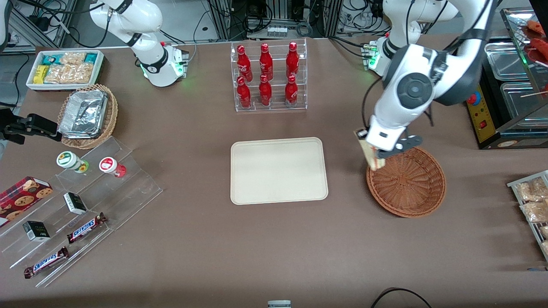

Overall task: Place sandwich from basket to tray
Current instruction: 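Carry the sandwich with the left gripper over the cream tray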

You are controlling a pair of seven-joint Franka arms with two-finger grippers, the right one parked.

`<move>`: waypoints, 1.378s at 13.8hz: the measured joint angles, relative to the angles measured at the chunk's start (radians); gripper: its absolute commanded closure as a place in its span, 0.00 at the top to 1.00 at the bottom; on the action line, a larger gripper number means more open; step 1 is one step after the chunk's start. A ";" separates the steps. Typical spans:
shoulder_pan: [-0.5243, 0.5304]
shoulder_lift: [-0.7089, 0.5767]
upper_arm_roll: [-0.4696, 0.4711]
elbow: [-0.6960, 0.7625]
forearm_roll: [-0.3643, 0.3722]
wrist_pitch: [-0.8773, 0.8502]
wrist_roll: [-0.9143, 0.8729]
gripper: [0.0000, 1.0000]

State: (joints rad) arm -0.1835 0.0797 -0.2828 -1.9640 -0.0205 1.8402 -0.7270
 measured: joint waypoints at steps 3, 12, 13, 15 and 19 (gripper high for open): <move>-0.003 0.035 -0.080 0.029 -0.015 0.007 0.029 0.00; -0.187 0.370 -0.159 0.289 0.096 0.070 -0.162 0.00; -0.200 0.399 -0.159 0.318 0.115 0.070 -0.184 0.00; -0.222 0.454 -0.159 0.375 0.139 0.073 -0.217 0.00; -0.254 0.545 -0.159 0.441 0.163 0.137 -0.264 0.00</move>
State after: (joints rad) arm -0.4370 0.6249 -0.4413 -1.5234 0.1430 1.9769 -0.9909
